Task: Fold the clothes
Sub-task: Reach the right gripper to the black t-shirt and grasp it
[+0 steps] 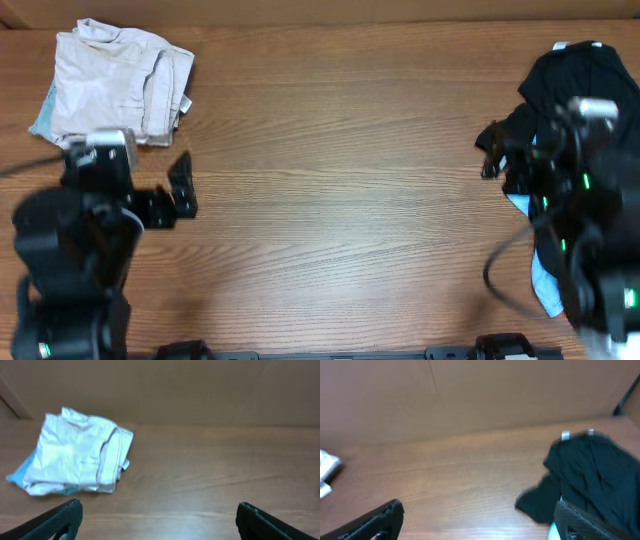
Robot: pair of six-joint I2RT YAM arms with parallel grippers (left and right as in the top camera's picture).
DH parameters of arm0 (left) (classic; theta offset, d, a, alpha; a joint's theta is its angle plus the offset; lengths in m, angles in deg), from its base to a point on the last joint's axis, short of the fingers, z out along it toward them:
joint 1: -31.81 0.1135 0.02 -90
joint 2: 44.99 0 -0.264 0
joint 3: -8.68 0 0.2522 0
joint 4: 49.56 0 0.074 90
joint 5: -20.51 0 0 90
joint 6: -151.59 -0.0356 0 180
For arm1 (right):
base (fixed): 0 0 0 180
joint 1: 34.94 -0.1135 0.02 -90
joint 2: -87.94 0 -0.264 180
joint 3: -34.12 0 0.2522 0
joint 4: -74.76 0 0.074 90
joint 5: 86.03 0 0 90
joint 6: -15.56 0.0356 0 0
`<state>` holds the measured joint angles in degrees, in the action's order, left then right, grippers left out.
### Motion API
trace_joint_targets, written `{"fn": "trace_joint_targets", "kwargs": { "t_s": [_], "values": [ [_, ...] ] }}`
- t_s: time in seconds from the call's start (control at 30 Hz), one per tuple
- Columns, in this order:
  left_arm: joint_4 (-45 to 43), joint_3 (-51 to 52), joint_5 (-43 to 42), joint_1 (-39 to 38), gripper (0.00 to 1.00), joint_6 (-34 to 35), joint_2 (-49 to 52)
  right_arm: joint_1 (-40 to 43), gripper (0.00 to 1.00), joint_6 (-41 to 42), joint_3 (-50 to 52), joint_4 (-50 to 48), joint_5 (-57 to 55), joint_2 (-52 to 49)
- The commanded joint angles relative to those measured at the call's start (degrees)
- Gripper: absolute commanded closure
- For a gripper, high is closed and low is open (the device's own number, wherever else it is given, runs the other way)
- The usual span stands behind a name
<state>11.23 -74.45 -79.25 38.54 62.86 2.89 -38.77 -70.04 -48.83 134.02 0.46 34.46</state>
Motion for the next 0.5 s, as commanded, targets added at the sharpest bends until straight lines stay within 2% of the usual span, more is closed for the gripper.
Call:
{"fn": "trace_joint_targets", "kwargs": {
  "t_s": [0.0, 0.23, 0.47],
  "values": [
    [3.85, -6.47, -0.83, -0.37, 0.00, -1.55, 6.21, -0.26, 0.00, -0.39, -5.68, 2.73, -1.03, -8.55],
    [8.26, -7.72, 2.29, -0.37, 0.00, -1.53, 17.14, 1.22, 0.00, 0.28, -6.19, -0.68, -5.49, -22.97],
    [8.48, -7.72, 3.08, -0.37, 0.00, -1.55, 29.31, 12.79, 0.00, 7.61, -6.19, -2.84, -5.25, -33.27]
  ]
}}
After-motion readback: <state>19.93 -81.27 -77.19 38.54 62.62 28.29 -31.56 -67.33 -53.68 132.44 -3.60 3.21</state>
